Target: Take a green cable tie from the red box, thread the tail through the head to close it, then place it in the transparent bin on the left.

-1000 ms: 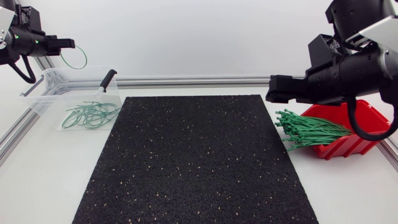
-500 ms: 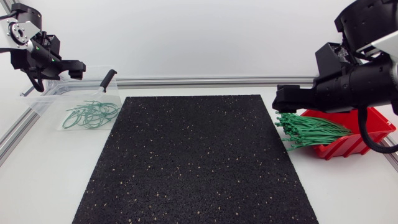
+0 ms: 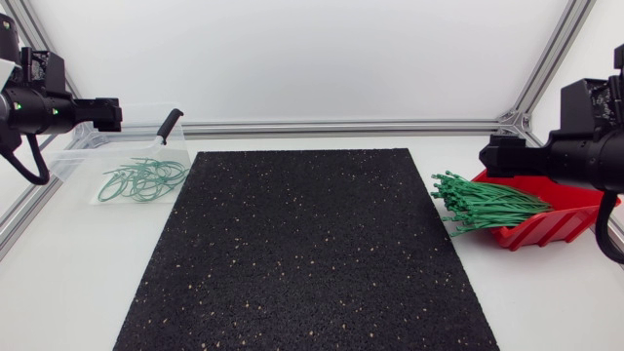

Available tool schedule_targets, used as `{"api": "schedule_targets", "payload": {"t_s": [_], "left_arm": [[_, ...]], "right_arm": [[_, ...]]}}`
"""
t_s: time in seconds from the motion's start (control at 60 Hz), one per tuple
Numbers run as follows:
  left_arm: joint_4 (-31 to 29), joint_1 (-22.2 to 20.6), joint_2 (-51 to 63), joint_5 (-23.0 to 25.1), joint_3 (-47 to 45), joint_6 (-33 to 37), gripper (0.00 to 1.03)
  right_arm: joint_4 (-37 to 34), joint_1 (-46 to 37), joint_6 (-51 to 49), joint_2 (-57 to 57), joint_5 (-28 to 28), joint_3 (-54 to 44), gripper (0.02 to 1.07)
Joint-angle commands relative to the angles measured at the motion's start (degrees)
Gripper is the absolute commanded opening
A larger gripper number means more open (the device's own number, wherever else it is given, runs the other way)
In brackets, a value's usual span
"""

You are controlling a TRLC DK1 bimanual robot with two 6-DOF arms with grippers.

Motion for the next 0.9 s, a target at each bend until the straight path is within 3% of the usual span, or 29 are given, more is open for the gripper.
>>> {"api": "schedule_targets", "payload": {"t_s": [0.0, 0.55, 0.883], "left_arm": [[2.2, -0.5, -3.7, 0.9, -5.3, 0.4, 0.99], [19.7, -4.0, -23.3, 1.1, -31.2, -1.6, 0.99], [28.9, -5.0, -33.0, 1.1, -42.6, -2.4, 0.99]], "right_arm": [[2.0, -1.8, -2.4, -2.7, 0.3, -3.4, 1.02], [18.4, -5.9, -7.3, -23.0, 2.8, -23.2, 1.02], [22.5, -6.0, -6.9, -32.9, -0.6, -31.8, 1.02]]}}
